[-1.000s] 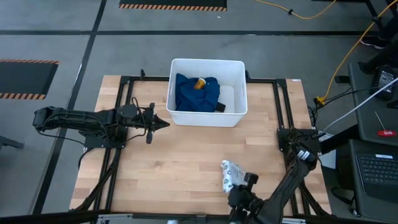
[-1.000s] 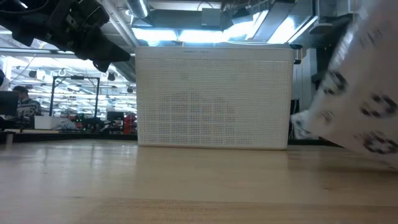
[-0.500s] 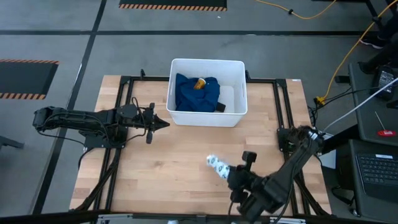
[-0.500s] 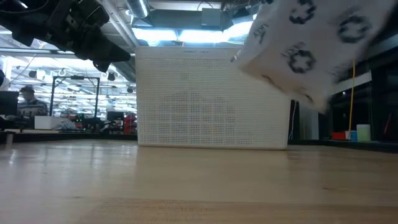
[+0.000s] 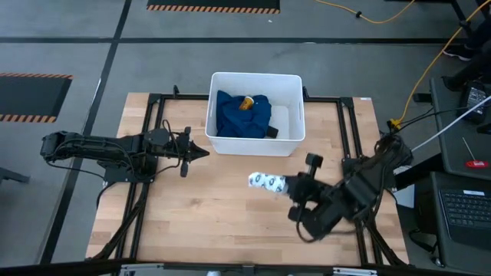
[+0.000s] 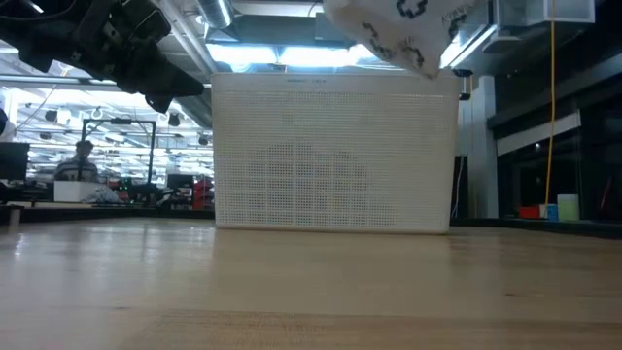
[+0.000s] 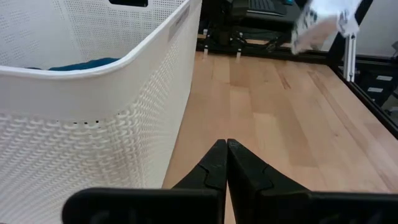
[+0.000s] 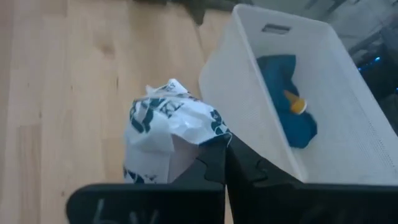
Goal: Pick & place medical supplies in basket/bin
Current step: Put the mailer bag into the white bin, then return to Home Position
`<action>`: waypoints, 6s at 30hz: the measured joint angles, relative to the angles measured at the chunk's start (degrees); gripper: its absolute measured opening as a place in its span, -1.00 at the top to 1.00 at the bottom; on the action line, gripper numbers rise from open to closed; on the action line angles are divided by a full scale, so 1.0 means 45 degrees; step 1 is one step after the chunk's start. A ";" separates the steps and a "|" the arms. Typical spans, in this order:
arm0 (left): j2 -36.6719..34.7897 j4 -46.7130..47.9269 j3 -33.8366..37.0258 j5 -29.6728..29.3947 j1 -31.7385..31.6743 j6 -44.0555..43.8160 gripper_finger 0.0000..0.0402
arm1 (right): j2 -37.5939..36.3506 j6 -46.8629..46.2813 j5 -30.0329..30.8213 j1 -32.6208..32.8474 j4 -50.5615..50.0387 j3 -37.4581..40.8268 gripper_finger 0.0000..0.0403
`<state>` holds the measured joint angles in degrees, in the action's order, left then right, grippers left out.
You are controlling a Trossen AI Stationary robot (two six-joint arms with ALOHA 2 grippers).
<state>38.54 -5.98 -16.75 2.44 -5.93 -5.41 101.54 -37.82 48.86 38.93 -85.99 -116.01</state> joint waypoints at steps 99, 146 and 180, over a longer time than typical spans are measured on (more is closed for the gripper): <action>0.0000 -0.0427 0.0000 -0.0015 0.0000 -0.1297 0.98 | -0.3076 1.3322 -1.0236 -1.3924 1.0591 1.0054 1.00; 0.0000 -0.0325 0.0000 -0.0015 -0.0001 -0.0622 0.98 | -0.3012 1.2460 -1.0442 -1.3924 1.0647 1.0044 0.80; -0.2609 -0.1519 0.0000 -0.0041 -0.0005 0.1919 0.99 | -0.3545 1.2118 -0.8106 -1.2481 0.8376 0.6290 0.75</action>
<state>26.80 -12.81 -16.75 2.25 -5.96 3.23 85.59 16.71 12.38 -17.23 -48.30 -87.70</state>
